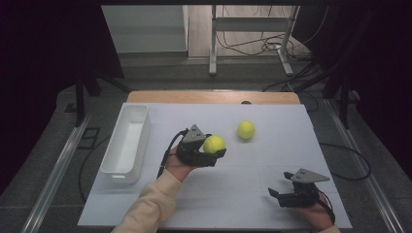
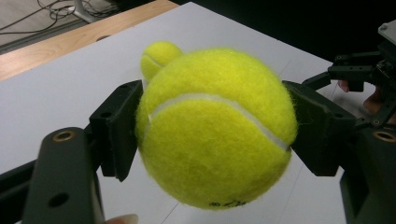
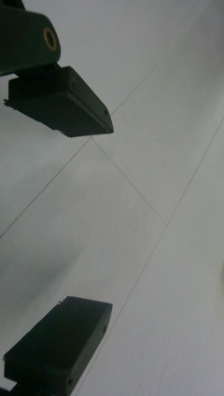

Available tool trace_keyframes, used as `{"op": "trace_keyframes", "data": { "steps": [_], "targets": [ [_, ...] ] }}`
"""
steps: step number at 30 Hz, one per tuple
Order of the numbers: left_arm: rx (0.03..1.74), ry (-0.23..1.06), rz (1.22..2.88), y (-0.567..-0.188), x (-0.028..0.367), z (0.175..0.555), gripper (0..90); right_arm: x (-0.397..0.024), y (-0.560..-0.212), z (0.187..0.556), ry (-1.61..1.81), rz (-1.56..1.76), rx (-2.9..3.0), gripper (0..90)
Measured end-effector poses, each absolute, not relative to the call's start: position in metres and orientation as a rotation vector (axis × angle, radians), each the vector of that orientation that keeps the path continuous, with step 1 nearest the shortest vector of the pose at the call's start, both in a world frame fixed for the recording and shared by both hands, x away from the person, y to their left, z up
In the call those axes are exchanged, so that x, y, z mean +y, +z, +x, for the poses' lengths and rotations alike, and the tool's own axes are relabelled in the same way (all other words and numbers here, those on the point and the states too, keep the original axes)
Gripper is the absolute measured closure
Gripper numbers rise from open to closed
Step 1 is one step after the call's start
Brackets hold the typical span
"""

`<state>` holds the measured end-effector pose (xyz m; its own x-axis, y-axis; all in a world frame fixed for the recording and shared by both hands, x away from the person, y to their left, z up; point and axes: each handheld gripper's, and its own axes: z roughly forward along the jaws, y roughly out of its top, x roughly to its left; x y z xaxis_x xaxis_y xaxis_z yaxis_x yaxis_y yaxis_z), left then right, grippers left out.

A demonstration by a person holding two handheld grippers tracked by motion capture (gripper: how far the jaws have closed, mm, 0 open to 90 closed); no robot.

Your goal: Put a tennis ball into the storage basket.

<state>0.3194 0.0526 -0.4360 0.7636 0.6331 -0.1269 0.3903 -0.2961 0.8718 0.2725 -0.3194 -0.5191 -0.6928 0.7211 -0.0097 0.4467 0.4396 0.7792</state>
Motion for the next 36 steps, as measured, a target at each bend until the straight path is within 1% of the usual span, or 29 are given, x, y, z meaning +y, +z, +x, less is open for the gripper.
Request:
{"op": "trace_keyframes", "data": {
  "steps": [36],
  "targets": [
    [0.807,0.318,1.919,-0.4367,0.0605,0.3234,26.3,-0.3189,-0.5209,0.2729,1.104,1.009,2.370,12.9]
  ]
}}
